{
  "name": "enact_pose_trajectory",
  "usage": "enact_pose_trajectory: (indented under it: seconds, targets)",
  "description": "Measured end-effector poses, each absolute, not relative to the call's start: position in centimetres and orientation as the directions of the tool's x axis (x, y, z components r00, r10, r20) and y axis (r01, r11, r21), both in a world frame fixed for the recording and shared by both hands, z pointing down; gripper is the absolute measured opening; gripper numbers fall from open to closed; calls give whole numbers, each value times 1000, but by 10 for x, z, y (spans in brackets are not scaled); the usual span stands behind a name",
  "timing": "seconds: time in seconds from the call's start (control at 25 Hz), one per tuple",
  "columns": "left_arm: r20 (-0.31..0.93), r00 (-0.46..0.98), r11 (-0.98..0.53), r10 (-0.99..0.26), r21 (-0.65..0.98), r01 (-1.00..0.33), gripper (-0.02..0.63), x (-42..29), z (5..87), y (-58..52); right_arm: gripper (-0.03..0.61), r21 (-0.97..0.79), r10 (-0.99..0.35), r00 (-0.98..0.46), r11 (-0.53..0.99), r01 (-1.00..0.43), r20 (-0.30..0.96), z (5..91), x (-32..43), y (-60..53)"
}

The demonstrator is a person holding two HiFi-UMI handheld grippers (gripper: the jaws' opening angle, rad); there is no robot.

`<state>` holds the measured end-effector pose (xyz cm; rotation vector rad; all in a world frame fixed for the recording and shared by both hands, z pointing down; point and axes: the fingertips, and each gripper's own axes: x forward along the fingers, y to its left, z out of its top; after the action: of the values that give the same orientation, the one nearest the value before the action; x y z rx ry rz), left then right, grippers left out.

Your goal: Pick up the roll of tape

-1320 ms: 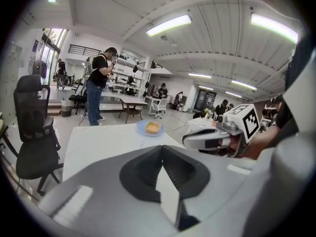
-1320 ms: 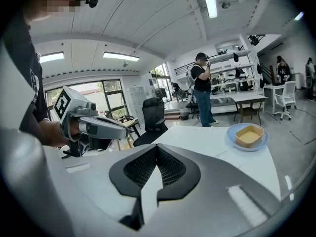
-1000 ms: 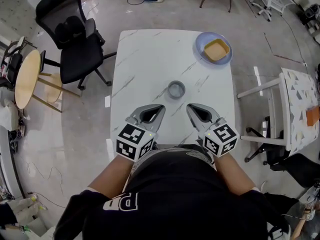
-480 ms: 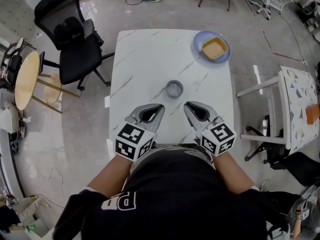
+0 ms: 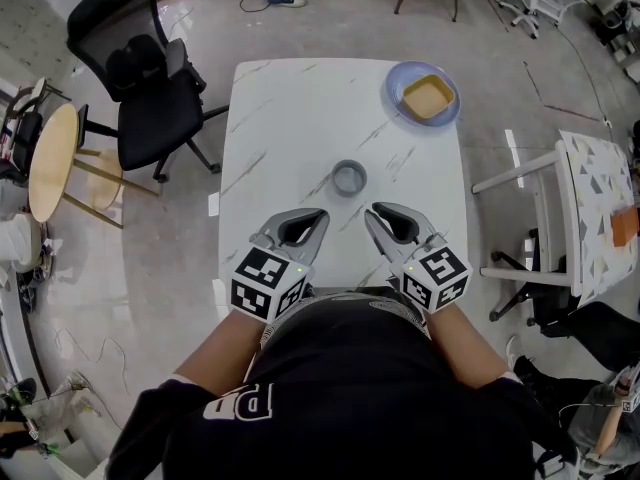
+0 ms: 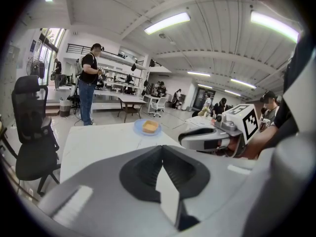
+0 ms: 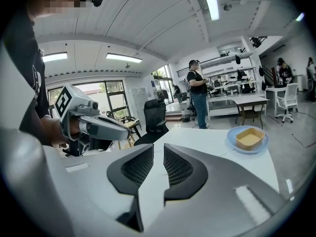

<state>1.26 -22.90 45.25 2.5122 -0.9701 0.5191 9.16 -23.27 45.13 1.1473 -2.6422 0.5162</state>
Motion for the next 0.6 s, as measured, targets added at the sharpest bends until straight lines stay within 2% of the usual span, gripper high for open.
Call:
enact_pose_trajectory:
  seconds: [0.6]
  targets:
    - [464,699,-683,-543,239,-690,58,12,455,-229,58,-195,-660,-666,644,-740,347,453,88,-231]
